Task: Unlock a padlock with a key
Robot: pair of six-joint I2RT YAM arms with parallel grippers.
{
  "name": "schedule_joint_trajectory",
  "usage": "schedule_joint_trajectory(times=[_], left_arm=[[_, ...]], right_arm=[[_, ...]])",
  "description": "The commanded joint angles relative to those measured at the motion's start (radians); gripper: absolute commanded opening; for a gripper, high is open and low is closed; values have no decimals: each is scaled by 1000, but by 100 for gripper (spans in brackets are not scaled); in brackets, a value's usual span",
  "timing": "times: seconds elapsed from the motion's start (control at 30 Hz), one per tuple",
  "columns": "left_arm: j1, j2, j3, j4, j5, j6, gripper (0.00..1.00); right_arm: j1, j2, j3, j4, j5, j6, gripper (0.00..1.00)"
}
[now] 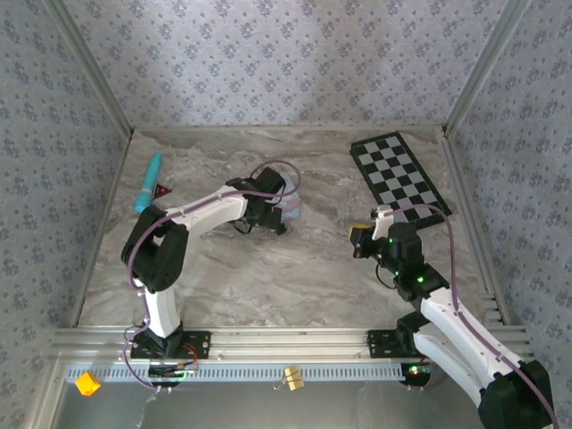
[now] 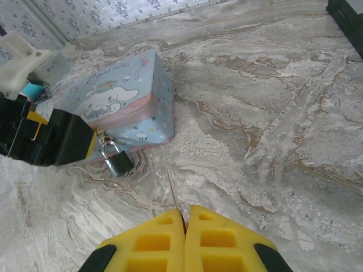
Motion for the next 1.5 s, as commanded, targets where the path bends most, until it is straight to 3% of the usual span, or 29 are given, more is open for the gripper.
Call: schedule_joint_trajectory(times=[0.0, 0.17, 0.27, 0.4, 0.67, 1.13, 1.47], left_arm=[[-17, -57, 23, -29, -57, 35, 99], [-127, -219, -83, 16, -84, -56, 98], [-172, -303, -219, 245, 30, -101, 96], [-163, -351, -387, 556, 193, -183, 92], [-98, -273, -482, 820, 363, -268, 84], [-48, -170, -599, 1049, 315, -347, 70], [-37, -113, -632, 1143, 275, -312, 70]], right_arm=[[-5, -8, -12, 31, 5, 11, 0], [-5, -3, -25, 60, -2, 15, 0], [-7, 6, -30, 76, -6, 20, 0], [-6, 23, -35, 96, -14, 25, 0], [-6, 27, -45, 110, -8, 23, 0], [-7, 15, -51, 111, -11, 23, 0], [-8, 15, -49, 111, -17, 25, 0]])
